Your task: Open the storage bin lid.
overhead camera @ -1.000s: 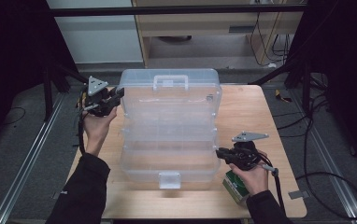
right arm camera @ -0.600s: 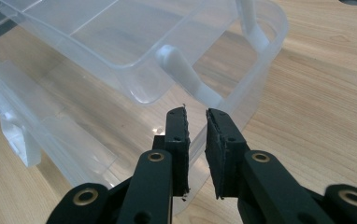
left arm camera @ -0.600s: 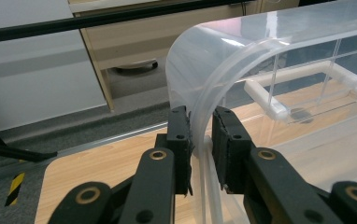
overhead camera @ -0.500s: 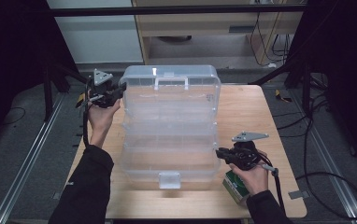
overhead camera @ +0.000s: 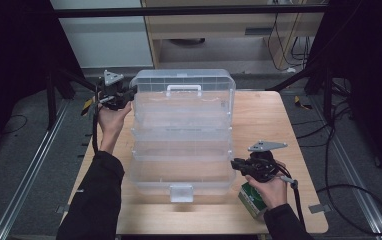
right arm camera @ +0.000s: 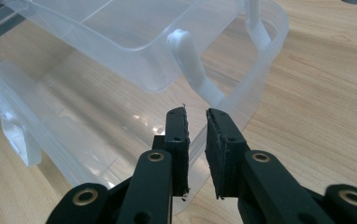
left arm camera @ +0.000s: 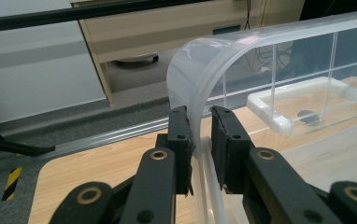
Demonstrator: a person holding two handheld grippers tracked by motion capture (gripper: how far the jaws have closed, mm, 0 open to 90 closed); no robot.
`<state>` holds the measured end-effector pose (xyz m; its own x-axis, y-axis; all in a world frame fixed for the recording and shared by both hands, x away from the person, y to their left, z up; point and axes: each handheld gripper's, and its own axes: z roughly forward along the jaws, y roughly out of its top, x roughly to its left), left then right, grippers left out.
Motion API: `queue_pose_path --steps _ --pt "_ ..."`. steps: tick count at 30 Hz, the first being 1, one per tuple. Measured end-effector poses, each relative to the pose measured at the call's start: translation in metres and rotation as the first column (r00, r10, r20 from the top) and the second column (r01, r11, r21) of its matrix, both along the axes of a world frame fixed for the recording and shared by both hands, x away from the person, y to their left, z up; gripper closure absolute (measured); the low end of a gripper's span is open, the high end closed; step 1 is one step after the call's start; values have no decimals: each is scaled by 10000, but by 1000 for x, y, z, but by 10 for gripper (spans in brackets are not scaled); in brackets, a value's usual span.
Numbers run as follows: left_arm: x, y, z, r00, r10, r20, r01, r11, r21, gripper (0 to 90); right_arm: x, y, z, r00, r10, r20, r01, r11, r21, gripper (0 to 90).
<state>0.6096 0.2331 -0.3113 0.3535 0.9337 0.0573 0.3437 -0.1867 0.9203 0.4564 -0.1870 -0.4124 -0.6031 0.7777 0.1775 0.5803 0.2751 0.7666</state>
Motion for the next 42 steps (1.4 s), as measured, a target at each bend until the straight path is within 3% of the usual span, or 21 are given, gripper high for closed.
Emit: queue_pose_path --steps 24,38,42 --pt "35 -3 -11 9982 199 -574 -204 9998 -82 770 1 0 -1 10000 26 -11 -26 10000 34 776" --pt "56 -5 -26 9952 410 -885 -413 9991 -15 762 1 1 0 10000 24 -8 -24 10000 -90 776" --pt "60 -5 -29 9943 458 -962 -478 9987 -182 764 1 1 0 10000 33 27 -32 9999 -139 777"
